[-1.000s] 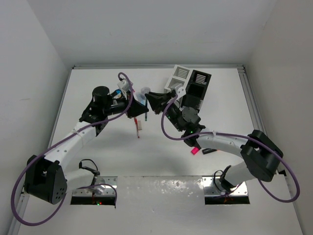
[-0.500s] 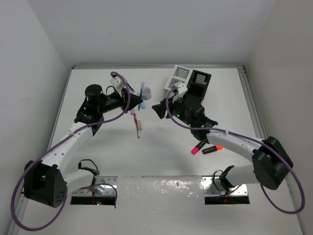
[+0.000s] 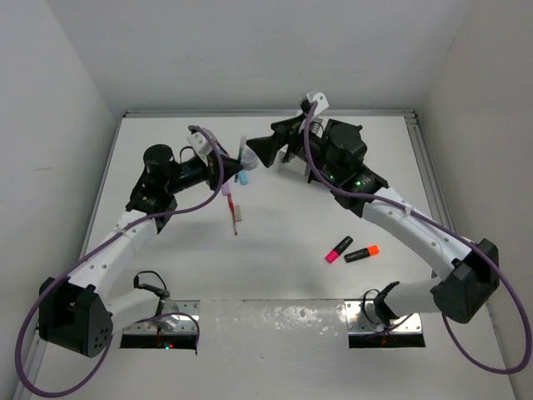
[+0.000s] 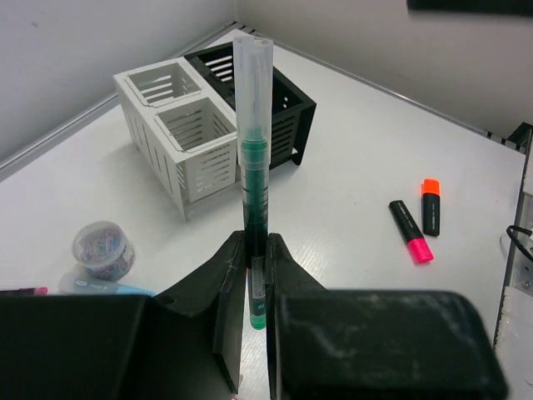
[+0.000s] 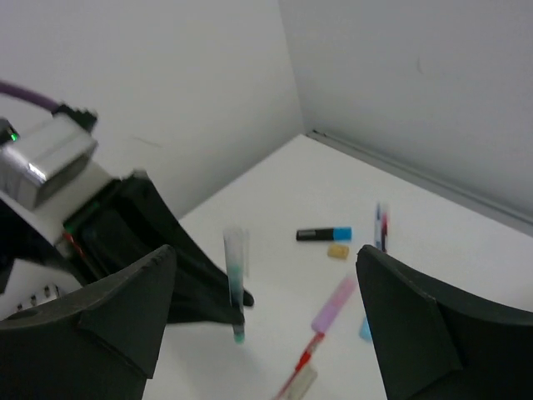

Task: Sort the stationery into containers
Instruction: Close the pen cap on the pen.

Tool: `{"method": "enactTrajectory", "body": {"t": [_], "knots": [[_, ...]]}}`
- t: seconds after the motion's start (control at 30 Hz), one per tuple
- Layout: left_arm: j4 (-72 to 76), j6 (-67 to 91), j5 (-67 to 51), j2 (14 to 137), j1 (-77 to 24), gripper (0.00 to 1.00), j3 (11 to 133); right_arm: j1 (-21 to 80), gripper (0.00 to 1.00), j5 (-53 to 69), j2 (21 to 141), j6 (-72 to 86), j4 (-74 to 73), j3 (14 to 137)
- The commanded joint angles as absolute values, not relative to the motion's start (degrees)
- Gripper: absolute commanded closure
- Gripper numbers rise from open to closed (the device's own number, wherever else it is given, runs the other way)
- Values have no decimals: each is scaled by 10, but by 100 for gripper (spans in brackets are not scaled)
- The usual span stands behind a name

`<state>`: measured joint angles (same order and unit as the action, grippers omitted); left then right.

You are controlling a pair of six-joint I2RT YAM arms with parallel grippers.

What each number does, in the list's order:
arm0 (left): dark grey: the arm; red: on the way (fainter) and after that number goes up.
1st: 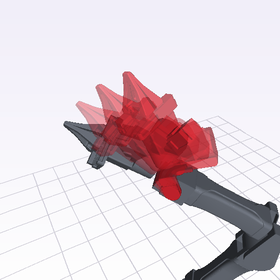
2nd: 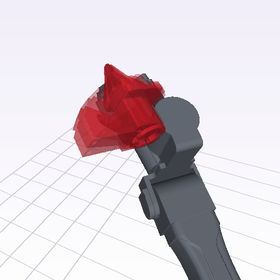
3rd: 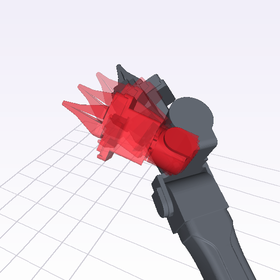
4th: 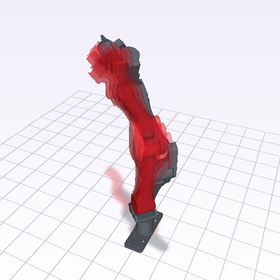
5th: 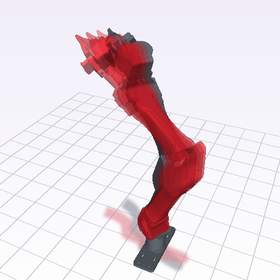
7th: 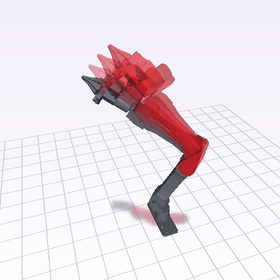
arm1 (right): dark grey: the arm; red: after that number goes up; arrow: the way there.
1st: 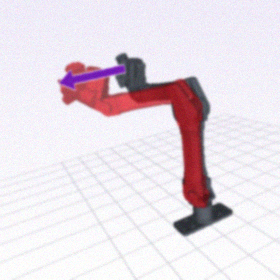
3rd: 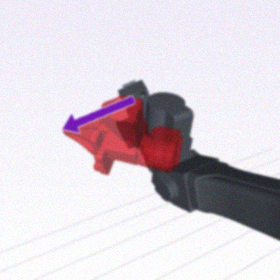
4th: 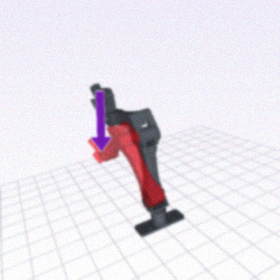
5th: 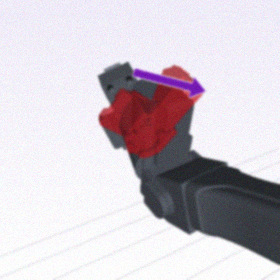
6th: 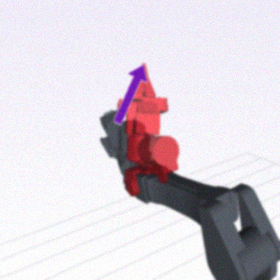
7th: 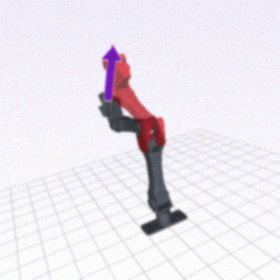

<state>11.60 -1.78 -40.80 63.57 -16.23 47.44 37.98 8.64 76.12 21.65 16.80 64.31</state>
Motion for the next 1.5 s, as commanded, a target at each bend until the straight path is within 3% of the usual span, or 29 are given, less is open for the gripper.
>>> {"method": "enactTrajectory", "body": {"t": [0.0, 0.23, 0.43, 0.63, 0.8, 0.97, 1.47], "knots": [[131, -38, -399, 618, -173, 100, 480, 378, 14, 106, 810, 249, 209, 680], [126, -41, -391, 614, -173, 100, 478, 379, 36, 133, 867, 281, 274, 697], [127, -38, -384, 617, -173, 100, 477, 385, 64, 145, 896, 291, 301, 701], [130, -34, -352, 619, -177, 100, 477, 397, 100, 160, 912, 289, 305, 686], [134, -48, -297, 618, -174, 100, 484, 406, 100, 146, 920, 253, 289, 658], [177, -50, -263, 613, -170, 100, 490, 461, 100, 12, 932, 150, 279, 594], [198, -77, -243, 606, -167, 100, 488, 502, 100, -38, 998, 171, 299, 536]]}}
